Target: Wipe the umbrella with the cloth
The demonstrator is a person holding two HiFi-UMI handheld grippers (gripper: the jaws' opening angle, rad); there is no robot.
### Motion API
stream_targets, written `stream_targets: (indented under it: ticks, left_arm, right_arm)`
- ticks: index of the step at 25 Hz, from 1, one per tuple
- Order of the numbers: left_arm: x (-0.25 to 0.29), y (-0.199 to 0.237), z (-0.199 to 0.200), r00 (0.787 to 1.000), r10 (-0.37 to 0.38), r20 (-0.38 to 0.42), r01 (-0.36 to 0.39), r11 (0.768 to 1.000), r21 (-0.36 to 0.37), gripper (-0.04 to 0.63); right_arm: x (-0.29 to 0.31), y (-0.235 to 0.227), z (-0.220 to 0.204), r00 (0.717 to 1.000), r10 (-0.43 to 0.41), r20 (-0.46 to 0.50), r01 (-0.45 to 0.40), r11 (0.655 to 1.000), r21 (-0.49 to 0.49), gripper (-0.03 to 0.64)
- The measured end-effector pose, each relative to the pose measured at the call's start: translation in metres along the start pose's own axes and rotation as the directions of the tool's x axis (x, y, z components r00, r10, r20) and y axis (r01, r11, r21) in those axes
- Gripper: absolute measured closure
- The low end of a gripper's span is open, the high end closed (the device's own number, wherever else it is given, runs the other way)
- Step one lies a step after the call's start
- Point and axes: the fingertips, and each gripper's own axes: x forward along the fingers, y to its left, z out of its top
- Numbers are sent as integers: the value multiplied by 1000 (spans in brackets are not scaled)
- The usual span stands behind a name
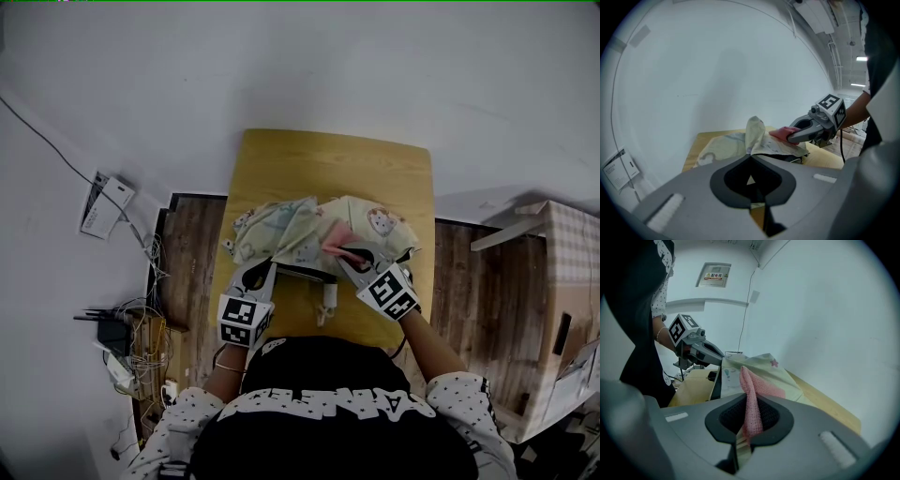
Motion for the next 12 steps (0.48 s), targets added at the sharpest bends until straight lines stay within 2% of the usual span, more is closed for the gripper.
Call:
stream_targets:
  ticks: [8, 12]
  left_arm:
    - [0, 1, 1, 1000, -2, -1, 2, 1000, 12, 597]
    - [0, 2, -1, 1000, -1, -5, 1, 1000, 4, 597]
  right_arm:
    - [-3, 19, -4, 999, 51, 6, -51, 999, -14, 582]
    - [-5, 30, -11, 996, 85, -24, -85, 996, -17, 582]
